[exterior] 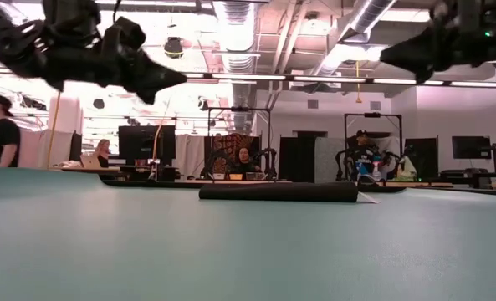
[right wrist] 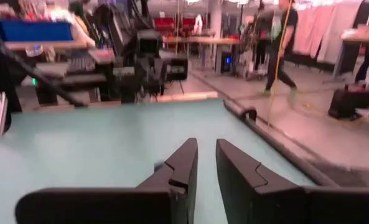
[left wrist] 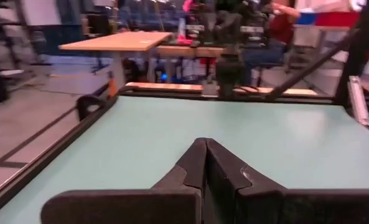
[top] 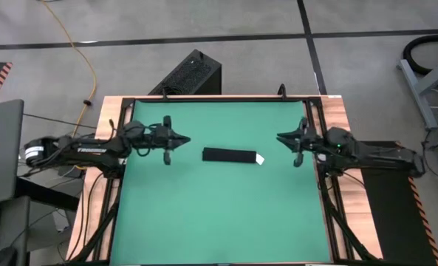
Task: Roll towel
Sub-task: Return to Home Position
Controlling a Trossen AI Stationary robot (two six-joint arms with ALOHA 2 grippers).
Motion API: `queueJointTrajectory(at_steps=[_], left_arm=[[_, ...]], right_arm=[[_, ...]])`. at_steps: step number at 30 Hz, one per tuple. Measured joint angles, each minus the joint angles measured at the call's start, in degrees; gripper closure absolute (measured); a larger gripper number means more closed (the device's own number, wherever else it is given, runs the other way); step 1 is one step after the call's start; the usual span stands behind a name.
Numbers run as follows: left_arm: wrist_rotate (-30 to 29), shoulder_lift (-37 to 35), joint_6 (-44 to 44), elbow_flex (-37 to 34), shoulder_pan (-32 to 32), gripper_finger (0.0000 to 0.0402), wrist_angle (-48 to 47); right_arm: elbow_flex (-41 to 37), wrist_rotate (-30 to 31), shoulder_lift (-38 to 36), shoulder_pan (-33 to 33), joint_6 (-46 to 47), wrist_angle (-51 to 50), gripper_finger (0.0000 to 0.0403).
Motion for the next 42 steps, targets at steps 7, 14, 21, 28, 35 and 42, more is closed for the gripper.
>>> queueJointTrajectory(at_steps=[7,14,21,28,35,42], left_arm=[[-1.98,-0.83,-3.74,-9.77,0.00,0.0402,13.76],[-2.30,-0.80,-5.55,-12.14,0.04,0.0402,17.54],[-2.41,-0.77,-6.64,-12.18,0.10,0.0402,15.54],[-3.43,-0.77,-7.04,-12.25,0.11,0.0401,15.37],[2.82,-4.17,-11.21,-12.29,0.41,0.0402,22.37],[11.50,-20.00,-19.24,-12.29,4.65,0.0401,6.63]], right_arm=[[-0.09,4.22,-12.14,0.00,0.41,-13.37,0.0321],[-6.66,5.75,-17.43,0.02,3.48,-11.93,0.0321],[-13.17,5.74,-17.47,0.34,5.71,-0.95,0.0321],[-13.14,7.59,-17.53,0.28,5.92,-1.33,0.0321],[-13.12,7.77,-17.55,0.28,5.92,-1.52,0.0321],[-13.13,8.00,-17.55,0.28,6.01,-1.57,0.0321]])
